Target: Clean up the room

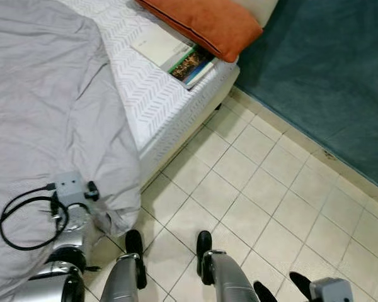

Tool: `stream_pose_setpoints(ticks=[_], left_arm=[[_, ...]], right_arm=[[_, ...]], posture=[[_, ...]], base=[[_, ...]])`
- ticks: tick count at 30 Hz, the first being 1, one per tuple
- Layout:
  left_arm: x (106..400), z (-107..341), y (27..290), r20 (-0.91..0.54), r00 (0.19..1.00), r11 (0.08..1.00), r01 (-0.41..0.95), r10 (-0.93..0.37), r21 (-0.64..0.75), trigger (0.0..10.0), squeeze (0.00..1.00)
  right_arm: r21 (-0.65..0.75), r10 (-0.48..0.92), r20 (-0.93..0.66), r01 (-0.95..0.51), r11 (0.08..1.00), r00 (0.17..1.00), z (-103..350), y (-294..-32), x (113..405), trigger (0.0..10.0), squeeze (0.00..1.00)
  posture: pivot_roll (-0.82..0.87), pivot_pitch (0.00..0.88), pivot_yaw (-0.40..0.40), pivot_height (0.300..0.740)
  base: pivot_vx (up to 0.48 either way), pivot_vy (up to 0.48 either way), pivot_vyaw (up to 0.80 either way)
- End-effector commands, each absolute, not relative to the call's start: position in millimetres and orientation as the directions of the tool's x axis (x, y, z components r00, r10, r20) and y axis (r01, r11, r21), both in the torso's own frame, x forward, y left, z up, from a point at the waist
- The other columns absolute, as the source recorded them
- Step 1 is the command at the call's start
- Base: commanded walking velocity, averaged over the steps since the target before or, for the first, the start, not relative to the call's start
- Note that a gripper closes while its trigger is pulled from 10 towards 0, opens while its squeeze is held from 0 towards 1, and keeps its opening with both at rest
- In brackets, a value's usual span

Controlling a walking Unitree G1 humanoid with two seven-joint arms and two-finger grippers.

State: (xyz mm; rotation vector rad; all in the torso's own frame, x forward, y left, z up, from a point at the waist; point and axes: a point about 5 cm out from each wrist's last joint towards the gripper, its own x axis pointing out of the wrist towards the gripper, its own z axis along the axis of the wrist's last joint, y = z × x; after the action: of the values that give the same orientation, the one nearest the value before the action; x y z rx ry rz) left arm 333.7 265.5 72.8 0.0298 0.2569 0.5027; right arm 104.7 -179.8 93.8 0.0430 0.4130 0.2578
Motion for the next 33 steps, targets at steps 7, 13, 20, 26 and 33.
stream_pose_setpoints(ticks=[7,13,20,26,33], left_arm=[[321.1,42.9,253.8,-0.4,0.833,0.917,-0.396,0.383,0.054,0.0,0.0],[322.5,40.0,245.0,-0.42,0.846,0.935,-0.353,0.329,0.023,0.0,0.0],[335.6,49.8,225.0,-0.384,0.9,0.979,-0.176,0.204,0.105,0.0,0.0],[358.1,69.8,165.1,-0.328,0.942,0.967,0.14,-0.064,0.215,9.3,0.0],[361.7,87.8,76.2,-0.263,0.881,0.837,0.461,-0.393,0.296,10.0,0.0]], right_arm=[[0.116,0.263,-0.445,-0.236,0.965,0.856,91.5,-179.4,95.9,10.0,0.0],[0.123,0.268,-0.433,-0.238,0.964,0.861,90.0,-176.8,101.8,10.0,0.0],[0.131,0.268,-0.423,-0.234,0.963,0.866,89.0,-172.5,106.1,10.0,0.0],[0.135,0.265,-0.421,-0.229,0.964,0.867,86.2,-169.5,108.1,10.0,0.0],[0.134,0.261,-0.406,-0.225,0.965,0.876,84.7,-165.4,112.6,10.0,0.0]], posture=[[-0.37,0.652,-0.156,0.74],[-0.35,0.646,-0.141,0.74],[-0.33,0.639,-0.122,0.74],[-0.32,0.637,-0.1,0.74],[-0.32,0.62,-0.078,0.74]], base=[[0.0,0.0,0.0],[0.0,0.0,0.0],[0.0,0.0,0.0],[0.0,0.0,0.0],[0.0,0.0,0.0]])
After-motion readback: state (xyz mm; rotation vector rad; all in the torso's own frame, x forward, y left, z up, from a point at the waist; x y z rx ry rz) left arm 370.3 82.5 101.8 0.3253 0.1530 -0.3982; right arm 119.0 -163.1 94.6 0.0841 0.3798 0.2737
